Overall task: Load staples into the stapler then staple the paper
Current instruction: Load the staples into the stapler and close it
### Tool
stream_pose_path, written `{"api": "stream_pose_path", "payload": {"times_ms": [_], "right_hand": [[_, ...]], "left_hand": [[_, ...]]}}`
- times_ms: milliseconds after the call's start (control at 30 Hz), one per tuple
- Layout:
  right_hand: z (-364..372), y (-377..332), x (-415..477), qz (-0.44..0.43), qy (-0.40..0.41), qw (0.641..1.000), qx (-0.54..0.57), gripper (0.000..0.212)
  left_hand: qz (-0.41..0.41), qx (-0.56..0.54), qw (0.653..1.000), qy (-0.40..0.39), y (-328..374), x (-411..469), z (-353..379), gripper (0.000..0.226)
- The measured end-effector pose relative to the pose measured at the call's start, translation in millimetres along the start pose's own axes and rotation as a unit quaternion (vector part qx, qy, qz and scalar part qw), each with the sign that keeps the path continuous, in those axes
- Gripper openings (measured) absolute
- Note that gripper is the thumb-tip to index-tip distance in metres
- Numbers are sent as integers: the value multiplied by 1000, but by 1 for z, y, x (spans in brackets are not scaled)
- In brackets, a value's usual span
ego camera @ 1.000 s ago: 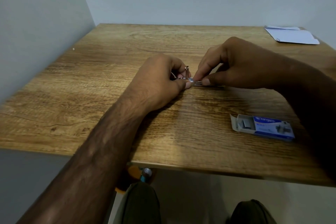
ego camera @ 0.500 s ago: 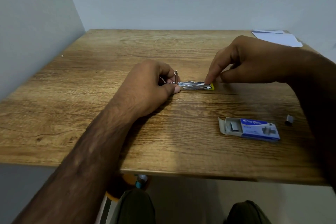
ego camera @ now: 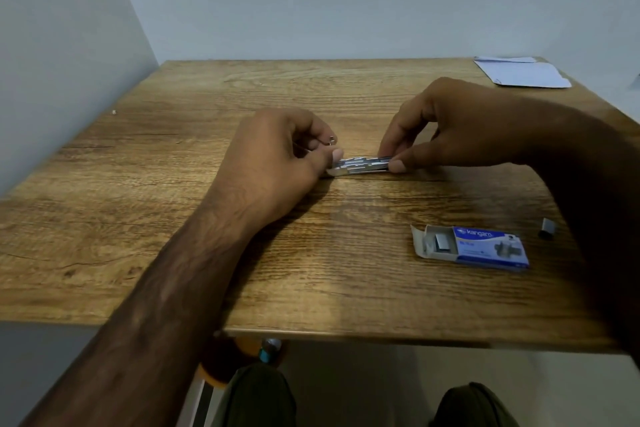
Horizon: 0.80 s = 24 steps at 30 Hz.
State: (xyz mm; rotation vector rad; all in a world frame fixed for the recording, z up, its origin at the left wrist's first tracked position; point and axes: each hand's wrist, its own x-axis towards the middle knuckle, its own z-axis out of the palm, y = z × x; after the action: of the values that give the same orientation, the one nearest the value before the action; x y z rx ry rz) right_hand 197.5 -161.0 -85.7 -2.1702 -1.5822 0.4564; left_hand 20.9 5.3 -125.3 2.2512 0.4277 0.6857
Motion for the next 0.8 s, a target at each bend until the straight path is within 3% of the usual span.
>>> {"api": "stream_pose_path", "payload": {"times_ms": [533, 800], "right_hand": [[7, -4, 4, -18, 21, 1000, 12, 13], [6, -3, 4, -18, 16, 1000, 13, 13]], "left_hand": [[88, 188, 977, -55, 18, -4, 17, 16], [103, 189, 975, -59, 14, -5, 13, 20]]}}
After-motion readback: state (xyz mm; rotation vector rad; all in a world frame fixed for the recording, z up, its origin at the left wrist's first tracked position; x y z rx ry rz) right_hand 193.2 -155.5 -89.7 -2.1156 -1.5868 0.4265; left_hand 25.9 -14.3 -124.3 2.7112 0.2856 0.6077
